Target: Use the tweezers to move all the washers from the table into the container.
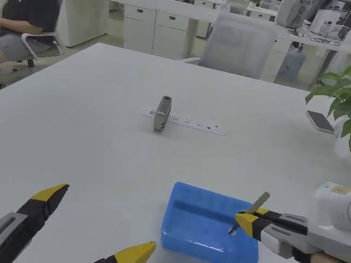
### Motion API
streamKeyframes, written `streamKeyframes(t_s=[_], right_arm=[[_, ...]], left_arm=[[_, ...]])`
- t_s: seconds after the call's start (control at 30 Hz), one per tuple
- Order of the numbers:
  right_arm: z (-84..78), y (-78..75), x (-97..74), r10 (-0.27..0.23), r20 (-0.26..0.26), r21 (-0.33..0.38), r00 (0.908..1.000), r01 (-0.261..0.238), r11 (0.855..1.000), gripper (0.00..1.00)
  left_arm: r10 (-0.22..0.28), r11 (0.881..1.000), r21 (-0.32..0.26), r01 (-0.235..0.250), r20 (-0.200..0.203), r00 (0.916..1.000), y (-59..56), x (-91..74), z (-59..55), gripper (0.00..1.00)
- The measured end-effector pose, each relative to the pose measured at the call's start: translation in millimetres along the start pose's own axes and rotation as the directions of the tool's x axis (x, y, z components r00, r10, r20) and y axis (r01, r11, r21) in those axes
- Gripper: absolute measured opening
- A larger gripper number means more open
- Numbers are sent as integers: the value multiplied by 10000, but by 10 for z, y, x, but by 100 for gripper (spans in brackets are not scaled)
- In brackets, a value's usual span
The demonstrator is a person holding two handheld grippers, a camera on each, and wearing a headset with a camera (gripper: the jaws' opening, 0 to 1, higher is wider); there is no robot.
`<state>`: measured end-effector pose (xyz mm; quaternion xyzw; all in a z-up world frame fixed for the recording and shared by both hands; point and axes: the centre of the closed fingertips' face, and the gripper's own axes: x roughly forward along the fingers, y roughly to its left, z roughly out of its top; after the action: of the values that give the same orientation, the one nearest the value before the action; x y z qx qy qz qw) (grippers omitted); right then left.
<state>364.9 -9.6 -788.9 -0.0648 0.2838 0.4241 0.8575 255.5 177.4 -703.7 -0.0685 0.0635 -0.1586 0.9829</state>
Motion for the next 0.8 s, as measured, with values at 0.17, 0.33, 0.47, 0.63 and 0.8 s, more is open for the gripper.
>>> streamKeyframes(t_s=[0.17,0.33,0.47,0.63,0.8], right_arm=[[-115,-12,83,50,-298,-77,9995,-52,10000,3],[-178,-15,111,-38,-472,-540,9989,12,9985,3],[-184,-20,104,-86,-442,-725,9990,54,9974,3],[-192,-31,85,-40,-421,-664,9991,12,9978,4],[-114,-18,-14,-80,-183,-693,9998,67,9976,4]], left_arm=[[76,10000,20,-76,-28,10000,9,-3,0,94],[37,9998,203,-33,-221,9997,-7,5,-25,93],[51,9999,131,-47,-263,9996,2,6,-33,93],[67,9999,94,-64,-375,9993,10,9,-53,92],[12,10000,72,-9,-416,9991,7,10,-62,92]])
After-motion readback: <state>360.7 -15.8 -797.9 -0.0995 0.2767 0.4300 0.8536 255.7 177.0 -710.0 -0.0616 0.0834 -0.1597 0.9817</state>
